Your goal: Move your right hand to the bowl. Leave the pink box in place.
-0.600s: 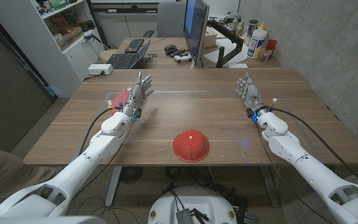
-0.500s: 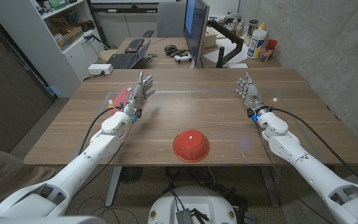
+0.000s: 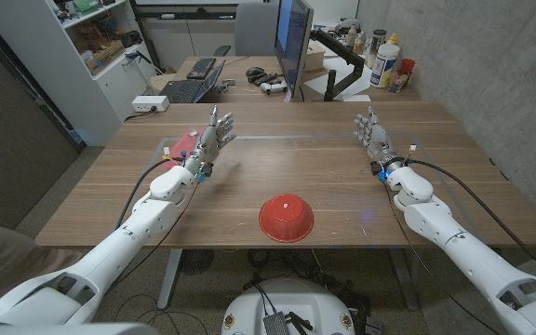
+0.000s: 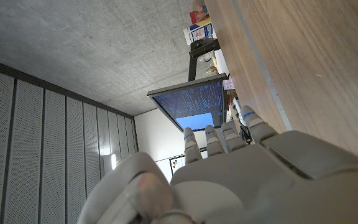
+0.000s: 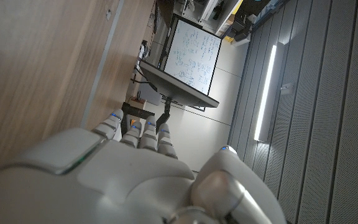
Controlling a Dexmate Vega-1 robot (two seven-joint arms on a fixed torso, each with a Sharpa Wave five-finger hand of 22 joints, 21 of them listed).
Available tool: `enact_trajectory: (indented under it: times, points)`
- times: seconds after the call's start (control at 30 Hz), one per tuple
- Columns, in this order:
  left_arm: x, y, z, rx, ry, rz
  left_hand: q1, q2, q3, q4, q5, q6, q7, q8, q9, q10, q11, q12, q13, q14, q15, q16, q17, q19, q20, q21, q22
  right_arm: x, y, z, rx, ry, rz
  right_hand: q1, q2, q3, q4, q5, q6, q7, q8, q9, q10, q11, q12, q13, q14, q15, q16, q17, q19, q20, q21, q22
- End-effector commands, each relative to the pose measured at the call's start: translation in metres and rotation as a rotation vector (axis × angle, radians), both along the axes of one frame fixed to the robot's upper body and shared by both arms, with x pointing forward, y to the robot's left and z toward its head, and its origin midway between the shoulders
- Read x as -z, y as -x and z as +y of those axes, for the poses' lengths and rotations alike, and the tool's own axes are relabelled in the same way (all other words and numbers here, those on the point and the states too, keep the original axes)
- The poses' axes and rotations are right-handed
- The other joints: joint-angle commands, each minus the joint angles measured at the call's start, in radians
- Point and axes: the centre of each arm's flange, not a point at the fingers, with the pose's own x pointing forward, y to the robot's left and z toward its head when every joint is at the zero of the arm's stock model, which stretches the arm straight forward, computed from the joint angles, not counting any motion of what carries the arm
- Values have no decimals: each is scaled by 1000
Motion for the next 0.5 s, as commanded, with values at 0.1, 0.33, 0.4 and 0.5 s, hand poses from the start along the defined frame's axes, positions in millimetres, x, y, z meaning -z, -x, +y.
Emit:
enact_trajectory:
  times: [0.1, 0.33, 0.4, 0.5]
  points:
    - [-7, 11, 4, 21, 16, -47, 0, 4, -4, 2, 3, 3, -13, 9, 3, 9, -8, 7, 2, -13, -10, 4, 2, 1, -8, 4, 1, 2, 3, 6, 17, 48, 9, 8, 5, 1, 1, 5, 0, 4, 9, 2, -4, 6, 2, 4, -16, -2, 1, 3, -8, 2, 0, 1]
    - [-11, 13, 11, 0, 32, -64, 2, 1, -3, -1, 3, -3, -12, 7, 3, 11, -8, 8, 2, -14, -12, 4, 1, -1, -10, 4, 0, 0, 7, 11, 47, 97, 15, 10, 5, 2, 0, 4, -2, 2, 10, 1, -16, 0, -2, 4, -35, -12, -4, 2, -19, 0, -3, 1]
    - [-12, 13, 12, -2, 29, -66, 3, 1, -3, -1, 3, -3, -12, 7, 3, 10, -8, 8, 2, -14, -12, 4, 1, -1, -10, 4, 0, 0, 7, 11, 48, 116, 23, 10, 5, 3, -1, 4, -2, 2, 10, 1, -19, 0, -3, 4, -38, -12, -4, 2, -21, -1, -3, 1]
    - [-14, 13, 13, -3, 25, -71, 3, -1, -3, -2, 3, -4, -12, 7, 3, 9, -7, 8, 2, -15, -11, 4, 1, -1, -10, 4, -1, 0, 8, 12, 57, 128, 28, 11, 5, 3, -1, 4, -2, 2, 10, 1, -22, -1, -4, 4, -42, -11, -5, 2, -23, -2, -4, 1]
